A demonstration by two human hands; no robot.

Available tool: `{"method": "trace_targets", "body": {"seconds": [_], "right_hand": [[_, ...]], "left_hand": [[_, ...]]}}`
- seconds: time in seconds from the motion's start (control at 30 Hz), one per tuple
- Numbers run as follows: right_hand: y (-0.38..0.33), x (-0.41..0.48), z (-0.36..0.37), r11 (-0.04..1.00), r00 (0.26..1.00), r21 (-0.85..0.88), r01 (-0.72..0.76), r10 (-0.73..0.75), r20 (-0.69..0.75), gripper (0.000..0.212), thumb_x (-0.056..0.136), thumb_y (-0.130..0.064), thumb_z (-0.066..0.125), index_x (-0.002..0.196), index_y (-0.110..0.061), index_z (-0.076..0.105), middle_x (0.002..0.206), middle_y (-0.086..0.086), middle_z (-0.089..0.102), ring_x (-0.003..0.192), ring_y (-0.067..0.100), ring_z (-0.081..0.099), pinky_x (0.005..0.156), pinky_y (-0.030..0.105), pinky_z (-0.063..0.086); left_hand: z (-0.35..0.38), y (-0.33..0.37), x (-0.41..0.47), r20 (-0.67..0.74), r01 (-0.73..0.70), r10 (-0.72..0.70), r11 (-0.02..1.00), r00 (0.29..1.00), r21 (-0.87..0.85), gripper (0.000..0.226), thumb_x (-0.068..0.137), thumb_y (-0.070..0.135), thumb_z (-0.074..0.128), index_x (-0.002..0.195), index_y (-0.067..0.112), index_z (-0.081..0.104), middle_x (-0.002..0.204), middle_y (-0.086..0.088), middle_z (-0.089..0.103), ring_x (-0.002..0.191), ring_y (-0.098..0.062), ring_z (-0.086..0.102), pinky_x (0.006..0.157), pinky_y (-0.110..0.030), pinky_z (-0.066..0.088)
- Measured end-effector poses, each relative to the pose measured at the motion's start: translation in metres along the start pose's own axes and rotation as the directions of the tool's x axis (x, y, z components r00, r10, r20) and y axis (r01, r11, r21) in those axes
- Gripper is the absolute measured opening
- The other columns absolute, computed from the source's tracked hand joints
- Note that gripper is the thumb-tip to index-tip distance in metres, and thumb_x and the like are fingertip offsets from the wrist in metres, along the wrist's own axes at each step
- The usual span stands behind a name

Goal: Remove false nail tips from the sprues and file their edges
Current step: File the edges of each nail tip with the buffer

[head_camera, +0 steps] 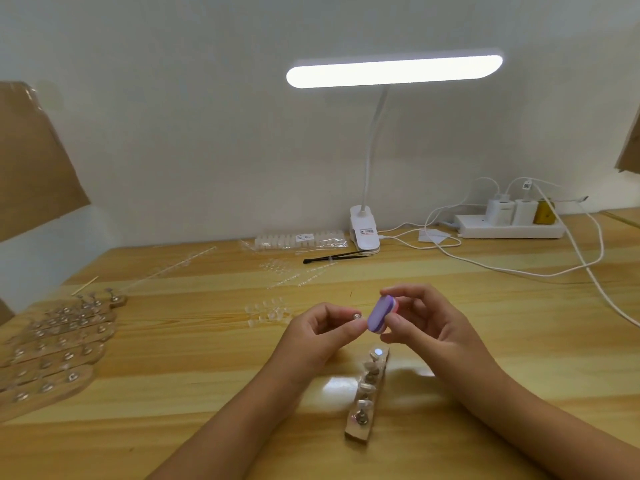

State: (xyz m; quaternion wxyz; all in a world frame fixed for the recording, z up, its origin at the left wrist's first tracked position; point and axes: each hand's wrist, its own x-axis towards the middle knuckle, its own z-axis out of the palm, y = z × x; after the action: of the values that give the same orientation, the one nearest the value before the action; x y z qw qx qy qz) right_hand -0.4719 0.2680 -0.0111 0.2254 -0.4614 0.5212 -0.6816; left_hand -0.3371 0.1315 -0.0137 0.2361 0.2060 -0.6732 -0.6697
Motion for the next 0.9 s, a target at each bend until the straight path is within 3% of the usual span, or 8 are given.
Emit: {"method": "trace_targets", "body": {"seconds": [0.17, 0.3, 0.57, 0.7, 0.9], "right_hand": [[0.0002, 0.0015, -0.0018, 0.999, 0.999, 0.032, -0.014, 0.015, -0.052, 0.036, 0.077, -0.019, 0.069, 0.112, -0.01, 0.063, 0.094, 0.004, 0.074, 0.088, 0.019, 0.073, 0.077, 0.022, 0.056], [0.0008, -0.0006, 0.0039, 0.999, 0.997, -0.024, -0.041, 0.042, 0.069, 0.034, 0.079, -0.018, 0.069, 0.112, -0.012, 0.065, 0.098, 0.005, 0.074, 0.091, 0.018, 0.072, 0.079, 0.023, 0.056], [0.0021, -0.0017, 0.0033, 0.999, 1.0, -0.042, 0.007, -0.007, 0.005, 0.033, 0.077, -0.023, 0.072, 0.109, -0.016, 0.065, 0.099, 0.003, 0.074, 0.094, 0.017, 0.071, 0.081, 0.025, 0.056], [0.0028, -0.0015, 0.0045, 0.999, 0.999, -0.047, -0.008, 0.009, 0.038, 0.03, 0.078, -0.021, 0.072, 0.107, -0.016, 0.065, 0.101, 0.006, 0.074, 0.096, 0.021, 0.072, 0.081, 0.029, 0.058], [0.0003, -0.0003, 0.0033, 0.999, 1.0, -0.046, -0.025, 0.026, 0.013, 0.033, 0.076, -0.024, 0.072, 0.108, -0.016, 0.064, 0.1, 0.004, 0.074, 0.095, 0.019, 0.071, 0.082, 0.027, 0.057]], "left_hand": [[-0.0005, -0.0001, 0.0016, 0.028, 0.012, -0.011, 0.999, 1.0, -0.045, 0.046, 0.061, 0.049, 0.081, 0.096, 0.02, 0.077, 0.083, 0.01, 0.07, 0.073, 0.0, 0.059, 0.079, -0.023, 0.045], [-0.0018, -0.0011, 0.0014, 0.045, 0.01, -0.009, 1.0, 0.999, -0.021, 0.046, 0.062, 0.054, 0.08, 0.096, 0.023, 0.077, 0.094, 0.004, 0.073, 0.084, -0.006, 0.062, 0.084, -0.027, 0.047], [-0.0003, -0.0008, 0.0015, 0.059, -0.001, 0.001, 1.0, 0.998, 0.002, 0.041, 0.062, 0.055, 0.08, 0.093, 0.029, 0.078, 0.083, 0.013, 0.071, 0.075, 0.002, 0.061, 0.078, -0.023, 0.046], [-0.0008, -0.0033, 0.0014, 0.046, -0.009, 0.008, 1.0, 0.999, 0.016, 0.046, 0.064, 0.059, 0.079, 0.097, 0.026, 0.078, 0.093, 0.004, 0.074, 0.081, -0.005, 0.061, 0.084, -0.028, 0.048], [0.0006, -0.0027, 0.0014, 0.032, -0.012, 0.011, 0.999, 0.999, 0.031, 0.047, 0.062, 0.06, 0.078, 0.096, 0.027, 0.078, 0.088, 0.008, 0.073, 0.078, -0.001, 0.061, 0.08, -0.024, 0.049]]}}
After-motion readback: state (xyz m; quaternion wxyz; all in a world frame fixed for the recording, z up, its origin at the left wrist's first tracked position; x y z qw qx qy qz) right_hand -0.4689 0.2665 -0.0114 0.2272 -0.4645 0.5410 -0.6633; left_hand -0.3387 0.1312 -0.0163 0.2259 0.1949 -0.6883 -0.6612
